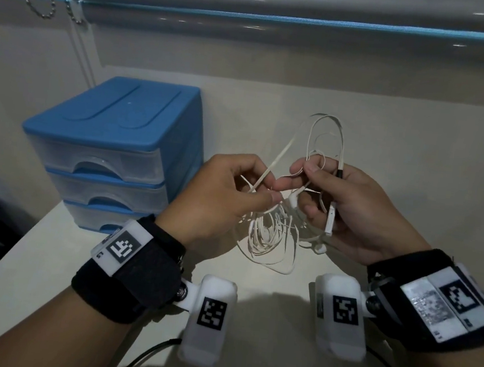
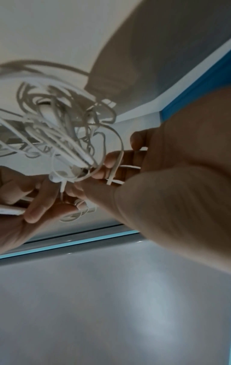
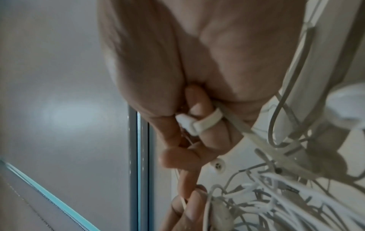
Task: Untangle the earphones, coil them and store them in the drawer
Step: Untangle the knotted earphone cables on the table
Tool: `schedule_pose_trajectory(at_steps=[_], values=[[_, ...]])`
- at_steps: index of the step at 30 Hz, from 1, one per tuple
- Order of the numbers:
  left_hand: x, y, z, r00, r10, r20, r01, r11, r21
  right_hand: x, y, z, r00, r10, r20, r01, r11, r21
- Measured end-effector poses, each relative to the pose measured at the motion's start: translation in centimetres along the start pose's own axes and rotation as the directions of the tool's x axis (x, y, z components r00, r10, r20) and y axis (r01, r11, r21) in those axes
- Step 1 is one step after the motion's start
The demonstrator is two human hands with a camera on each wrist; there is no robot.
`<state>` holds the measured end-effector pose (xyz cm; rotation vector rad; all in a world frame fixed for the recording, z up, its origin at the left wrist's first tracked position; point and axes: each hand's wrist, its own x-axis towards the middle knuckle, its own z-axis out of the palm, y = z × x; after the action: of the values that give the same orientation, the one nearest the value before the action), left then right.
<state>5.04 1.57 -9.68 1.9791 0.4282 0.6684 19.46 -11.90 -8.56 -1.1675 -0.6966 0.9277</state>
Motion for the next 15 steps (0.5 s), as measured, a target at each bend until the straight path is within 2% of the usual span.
schedule_pose_trajectory(at_steps=[5,7,11,15], values=[[0.15,-0.13,-0.07,0.999,-0.028,0.032,0.028,0.999,0.028,0.47,0.05,-0.27,0.998,-0.006,-0.065,0.002,0.999,-0.05],[0.2,-0.25,-0.04,0.998,-0.039,0.043,0.039,0.999,0.021,0.44,0.07,-0.24,0.998,-0.01,-0.064,0.008,1.0,-0.03],[0.33,-0.36,-0.07,0.999,-0.041,-0.029,0.041,0.999,-0.005,0.3,0.05,-0.24,0.998,-0.017,-0.059,0.016,1.0,-0.011],[0.29,-0.07,-0.09,0.999,-0.049,0.012,0.05,0.998,-0.046,0.45,0.07,-0.35,0.999,-0.013,-0.033,0.012,1.0,-0.024]])
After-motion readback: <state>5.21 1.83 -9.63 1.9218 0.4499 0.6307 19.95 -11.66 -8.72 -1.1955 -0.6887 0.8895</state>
